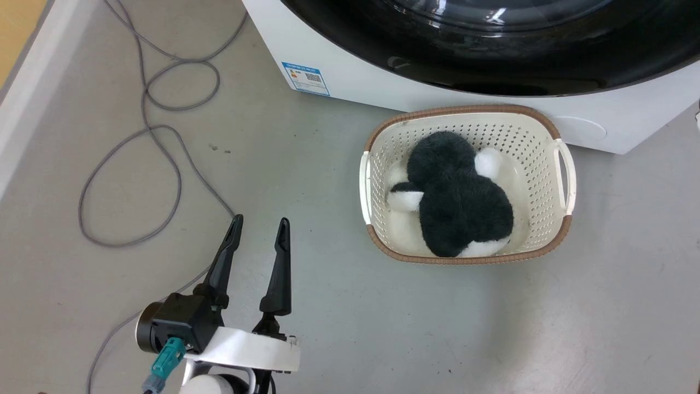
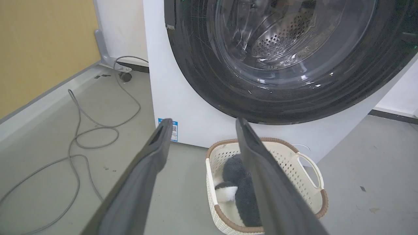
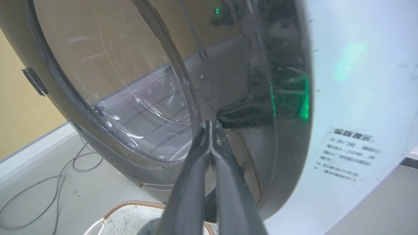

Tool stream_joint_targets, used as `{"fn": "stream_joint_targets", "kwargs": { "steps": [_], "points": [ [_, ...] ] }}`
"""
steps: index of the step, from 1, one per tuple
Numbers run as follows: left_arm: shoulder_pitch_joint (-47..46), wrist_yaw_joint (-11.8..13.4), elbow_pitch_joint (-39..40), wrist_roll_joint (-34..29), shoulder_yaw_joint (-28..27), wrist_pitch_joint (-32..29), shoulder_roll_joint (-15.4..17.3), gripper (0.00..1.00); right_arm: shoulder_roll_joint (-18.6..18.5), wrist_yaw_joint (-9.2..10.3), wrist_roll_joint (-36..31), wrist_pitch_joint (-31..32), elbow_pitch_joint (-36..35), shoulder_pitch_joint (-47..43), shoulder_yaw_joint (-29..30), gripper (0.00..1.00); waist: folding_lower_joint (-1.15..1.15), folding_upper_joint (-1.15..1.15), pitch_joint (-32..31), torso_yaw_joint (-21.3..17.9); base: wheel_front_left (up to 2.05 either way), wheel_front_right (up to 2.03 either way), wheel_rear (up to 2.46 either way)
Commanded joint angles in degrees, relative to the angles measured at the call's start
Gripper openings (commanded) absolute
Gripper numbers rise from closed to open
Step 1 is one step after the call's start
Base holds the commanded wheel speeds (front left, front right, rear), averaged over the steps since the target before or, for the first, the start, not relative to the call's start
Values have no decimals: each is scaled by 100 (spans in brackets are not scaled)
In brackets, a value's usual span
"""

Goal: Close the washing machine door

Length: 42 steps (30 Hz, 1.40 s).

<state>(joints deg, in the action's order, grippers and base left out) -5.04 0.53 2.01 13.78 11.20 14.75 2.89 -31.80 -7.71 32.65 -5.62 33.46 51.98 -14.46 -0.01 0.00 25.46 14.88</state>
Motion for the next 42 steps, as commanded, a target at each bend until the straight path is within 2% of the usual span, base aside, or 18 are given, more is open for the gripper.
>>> {"fn": "stream_joint_targets", "kwargs": {
  "steps": [1,11,17,23,29,36,42],
  "points": [
    [-75,31,27,15,13,25,-1,100,-6,22,-49,-21,93,154,79,0,1,0,-4,3,0,0,0],
    [-52,33,-13,8,-59,25,-1,100,211,22,-72,-323,392,119,79,0,1,0,-260,-102,0,0,0],
    [21,16,-67,-41,-165,25,-1,100,361,22,-154,-618,290,-548,-258,0,1,0,-754,-308,0,0,0],
    [149,-131,-247,-160,-404,25,-2,100,507,22,-272,-843,-56,-1355,-322,0,1,0,-1313,-600,0,0,0],
    [326,-178,-283,-271,-591,25,-2,100,964,22,-821,-929,-819,-2400,127,0,1,0,-1684,-880,0,0,0],
    [471,-218,-337,-353,-692,25,-2,100,1736,22,-1473,-936,-1913,-3645,1072,0,1,0,-1951,-1095,0,0,0],
    [627,-247,-496,-475,-694,25,-2,100,2333,22,-2020,-814,-2452,-4504,1692,0,1,0,-2104,-1195,0,0,0]
  ]
}}
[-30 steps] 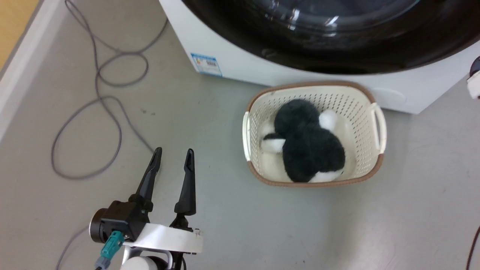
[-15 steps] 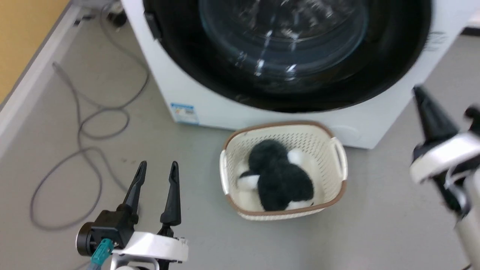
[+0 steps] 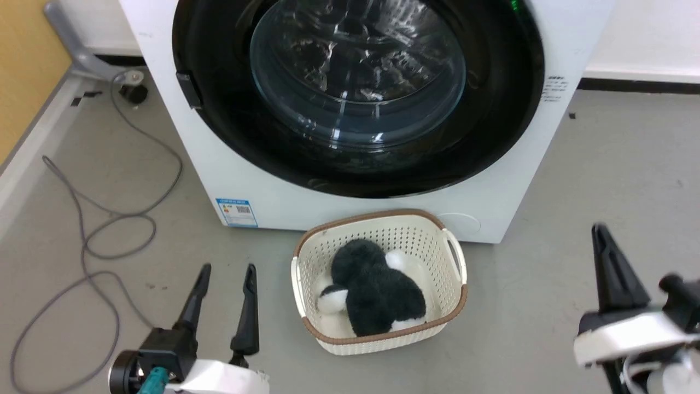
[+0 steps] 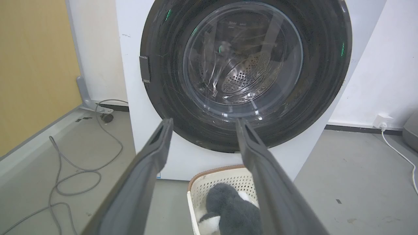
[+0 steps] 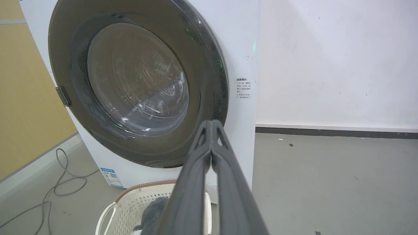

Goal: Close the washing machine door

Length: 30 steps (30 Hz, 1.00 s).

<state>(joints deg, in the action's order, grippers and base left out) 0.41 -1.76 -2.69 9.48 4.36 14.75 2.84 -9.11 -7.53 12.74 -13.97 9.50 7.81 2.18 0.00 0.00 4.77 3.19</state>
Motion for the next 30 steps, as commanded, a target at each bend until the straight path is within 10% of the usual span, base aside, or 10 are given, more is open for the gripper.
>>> {"fn": "stream_joint_targets", "kwargs": {
  "steps": [1,2,3,4,21,22,30],
  "points": [
    [102,-28,-72,-53,-6,25,4,100,147,4,-88,67,-115,-198,91,0,0,0,-58,-35,0,0,0],
    [120,-41,-115,-56,-5,25,4,100,214,4,-155,96,-175,-295,152,0,0,0,-74,-43,0,0,0],
    [131,-55,-151,-65,-5,25,4,100,276,4,-203,101,-240,-378,197,40,0,0,-85,-48,0,0,0],
    [140,-67,-183,-78,-6,25,4,100,331,4,-240,126,-280,-458,233,100,0,0,-97,-51,0,0,0],
    [226,-40,-233,-87,68,25,4,100,588,4,-417,118,-414,-801,310,100,0,0,-203,5,0,0,0],
    [184,-67,-241,-102,65,-2,0,0,557,0,-418,128,-399,-764,310,0,0,0,-204,5,0,0,0],
    [177,-62,-232,-125,48,-51,0,0,558,0,-442,163,-413,-760,295,0,0,0,-212,-4,0,0,0]
  ]
}}
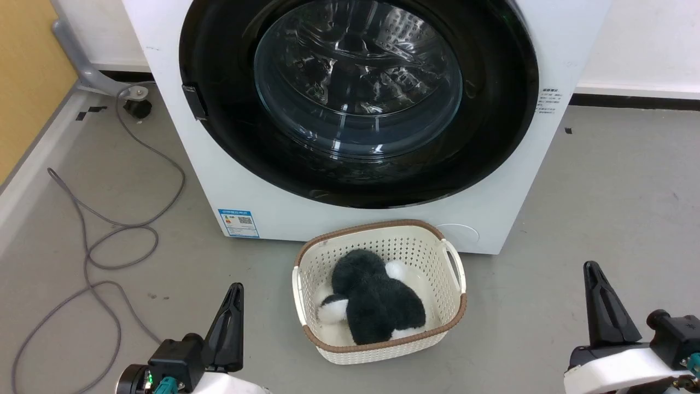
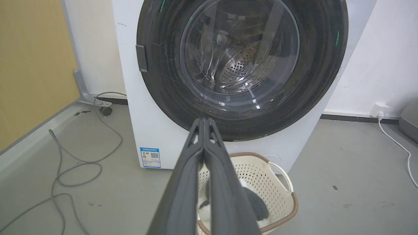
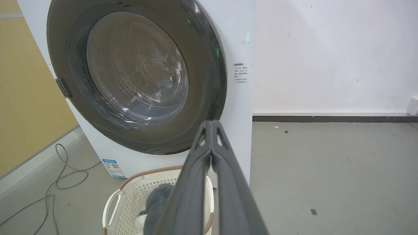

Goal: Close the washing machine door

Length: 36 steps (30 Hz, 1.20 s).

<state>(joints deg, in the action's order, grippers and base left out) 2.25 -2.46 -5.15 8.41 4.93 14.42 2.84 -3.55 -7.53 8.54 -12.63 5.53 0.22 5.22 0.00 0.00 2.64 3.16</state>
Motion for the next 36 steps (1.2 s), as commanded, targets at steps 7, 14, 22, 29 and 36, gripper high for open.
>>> {"fn": "stream_joint_targets", "kwargs": {
  "steps": [7,14,22,29,36],
  "points": [
    [-19,21,43,-65,-37,-100,0,0,6,0,-70,100,-47,-2,-39,0,0,0,-15,-19,0,0,0],
    [-32,35,72,-113,-65,-182,1,0,9,1,-118,171,-78,-3,-69,0,0,0,-30,-37,0,0,0],
    [-46,50,105,-167,-97,-276,1,0,14,1,-173,252,-113,-4,-103,0,0,0,-47,-58,0,0,0],
    [-59,64,133,-214,-124,-358,1,0,18,1,-221,324,-144,-6,-132,0,0,0,-63,-76,0,0,0],
    [-71,78,162,-262,-152,-440,1,0,21,1,-269,394,-175,-7,-162,0,0,0,-78,-94,0,0,0]
  ]
}}
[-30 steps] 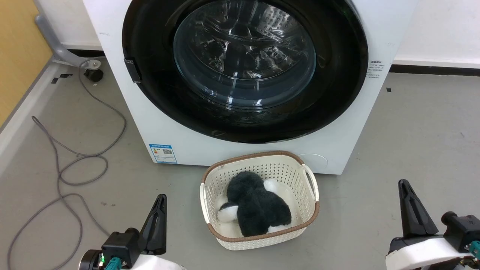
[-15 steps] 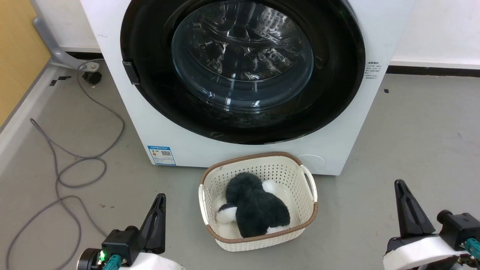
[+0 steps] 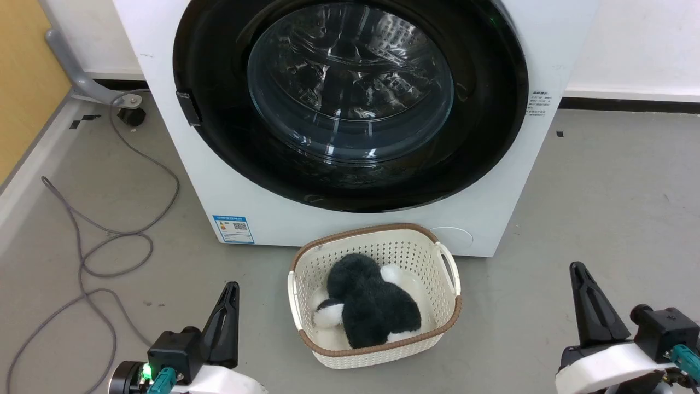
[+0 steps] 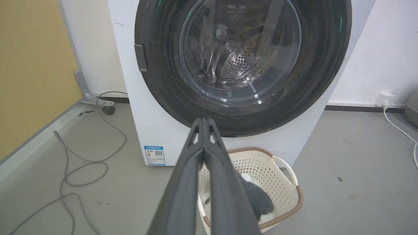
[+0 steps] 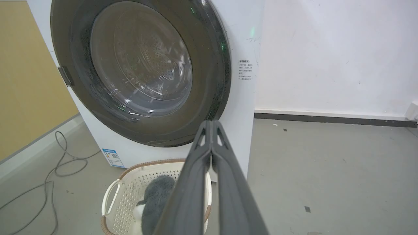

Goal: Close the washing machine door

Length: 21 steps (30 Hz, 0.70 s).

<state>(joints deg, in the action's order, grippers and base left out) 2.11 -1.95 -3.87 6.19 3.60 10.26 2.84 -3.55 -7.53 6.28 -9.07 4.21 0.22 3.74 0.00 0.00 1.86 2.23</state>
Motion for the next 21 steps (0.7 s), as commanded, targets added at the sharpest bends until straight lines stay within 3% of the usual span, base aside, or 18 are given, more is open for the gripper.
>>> {"fn": "stream_joint_targets", "kwargs": {
  "steps": [1,21],
  "points": [
    [-59,29,39,-47,-23,-35,1,0,22,1,-49,49,-48,-7,-17,0,0,0,-3,-3,0,0,0],
    [-95,68,121,-182,-103,-269,2,0,33,2,-186,252,-136,-11,-102,0,0,0,-46,-55,0,0,0]
  ]
}}
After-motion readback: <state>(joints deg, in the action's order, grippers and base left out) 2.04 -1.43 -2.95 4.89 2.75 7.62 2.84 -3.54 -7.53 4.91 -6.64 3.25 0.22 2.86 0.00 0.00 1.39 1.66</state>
